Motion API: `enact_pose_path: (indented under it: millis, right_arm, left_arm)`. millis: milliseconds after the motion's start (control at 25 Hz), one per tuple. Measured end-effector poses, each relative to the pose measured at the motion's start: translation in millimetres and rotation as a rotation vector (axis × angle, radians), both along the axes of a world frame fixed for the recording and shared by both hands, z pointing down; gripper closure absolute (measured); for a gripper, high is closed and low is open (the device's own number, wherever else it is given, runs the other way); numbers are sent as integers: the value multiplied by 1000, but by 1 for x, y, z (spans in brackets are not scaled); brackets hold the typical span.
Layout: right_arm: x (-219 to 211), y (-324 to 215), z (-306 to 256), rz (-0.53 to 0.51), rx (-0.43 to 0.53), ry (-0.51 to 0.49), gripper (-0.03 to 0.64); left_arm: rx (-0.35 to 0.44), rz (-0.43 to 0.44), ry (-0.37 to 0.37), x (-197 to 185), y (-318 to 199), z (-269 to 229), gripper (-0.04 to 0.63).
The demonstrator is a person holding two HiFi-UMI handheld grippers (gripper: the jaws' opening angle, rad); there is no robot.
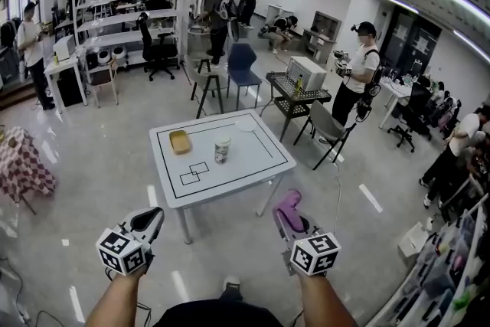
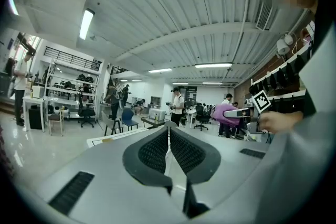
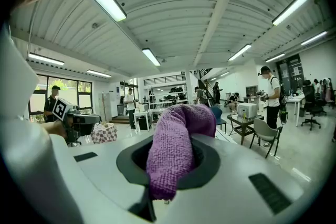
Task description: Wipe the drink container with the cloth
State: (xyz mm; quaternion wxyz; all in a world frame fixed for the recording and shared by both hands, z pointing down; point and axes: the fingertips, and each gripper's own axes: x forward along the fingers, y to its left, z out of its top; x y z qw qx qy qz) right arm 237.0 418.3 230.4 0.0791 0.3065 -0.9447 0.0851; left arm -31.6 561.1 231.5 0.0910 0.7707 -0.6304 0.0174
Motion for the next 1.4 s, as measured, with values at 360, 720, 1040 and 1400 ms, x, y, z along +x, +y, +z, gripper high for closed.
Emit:
enact_pose_path:
  millis: [360,720,1040,1400]
  right_arm:
    - [-21,-73,22,-17,-34,9,552]
    - [-45,-155,39,-50,-63,29,552]
    - [-58,-214,43,-86,-89,42,552]
    - [-72,-273,59,-162,-110,38,552]
  left_arm:
    - [-30,-6,-4,-18,-69,12,563]
    - [-54,-46,16,-41,-142,26,563]
    - [-67,-93,21,-54,-190,23,563]
    - [-90,-156,13,-55,-232,32,563]
